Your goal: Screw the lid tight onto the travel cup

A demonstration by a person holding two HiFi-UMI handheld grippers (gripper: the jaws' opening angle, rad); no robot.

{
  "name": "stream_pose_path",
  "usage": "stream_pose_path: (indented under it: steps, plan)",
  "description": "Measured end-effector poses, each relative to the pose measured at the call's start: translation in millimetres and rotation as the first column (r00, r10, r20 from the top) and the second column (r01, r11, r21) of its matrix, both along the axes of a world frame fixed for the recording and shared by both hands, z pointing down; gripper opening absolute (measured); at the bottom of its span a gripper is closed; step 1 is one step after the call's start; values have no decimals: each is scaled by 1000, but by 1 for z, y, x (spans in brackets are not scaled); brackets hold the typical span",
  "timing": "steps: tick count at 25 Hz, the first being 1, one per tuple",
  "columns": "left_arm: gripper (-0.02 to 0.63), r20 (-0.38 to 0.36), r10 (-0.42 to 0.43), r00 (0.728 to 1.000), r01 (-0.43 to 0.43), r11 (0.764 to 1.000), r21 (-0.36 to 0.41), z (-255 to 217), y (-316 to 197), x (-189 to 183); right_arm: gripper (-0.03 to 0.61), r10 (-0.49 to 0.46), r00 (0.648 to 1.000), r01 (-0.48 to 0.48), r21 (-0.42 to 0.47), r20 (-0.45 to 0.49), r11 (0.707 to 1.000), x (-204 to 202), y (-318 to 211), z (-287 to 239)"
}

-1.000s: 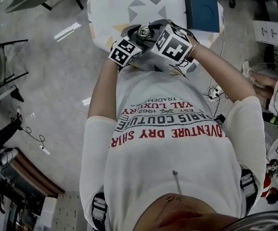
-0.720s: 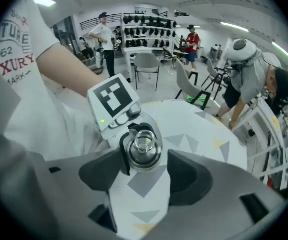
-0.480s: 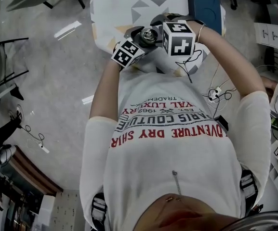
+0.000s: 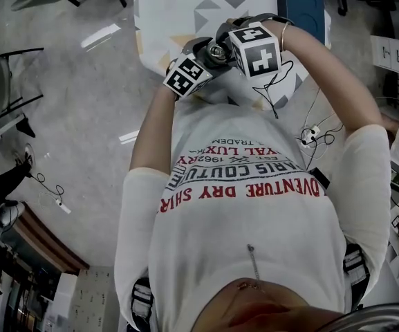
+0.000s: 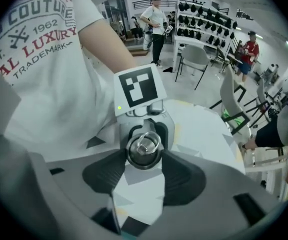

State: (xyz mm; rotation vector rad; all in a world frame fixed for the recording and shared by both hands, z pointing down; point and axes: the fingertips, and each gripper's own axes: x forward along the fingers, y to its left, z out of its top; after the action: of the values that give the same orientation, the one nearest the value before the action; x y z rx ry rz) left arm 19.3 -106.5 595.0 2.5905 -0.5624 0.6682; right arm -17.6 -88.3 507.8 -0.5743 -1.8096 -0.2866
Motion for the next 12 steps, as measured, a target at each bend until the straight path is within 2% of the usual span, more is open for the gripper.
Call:
stream_pose_path:
  steps: [4, 8, 10, 12]
  plan:
    - [417, 4, -6, 1000, 6, 1000, -1, 1, 1, 0, 235, 86, 996, -86, -25, 26, 996, 0, 0, -1]
    - [417, -1, -8, 1000, 8, 1000, -1, 0, 1, 1, 233, 204, 978, -203, -26, 49, 979, -1, -2, -2]
    - [417, -1, -14, 1000, 14, 1000, 2, -1, 0, 2, 233, 273, 960, -272, -24, 59, 962, 0, -3, -2]
    - [417, 4, -16, 1000, 16, 1000, 1, 0, 0, 1, 233, 370, 927, -369, -32, 68, 929, 0, -4, -3]
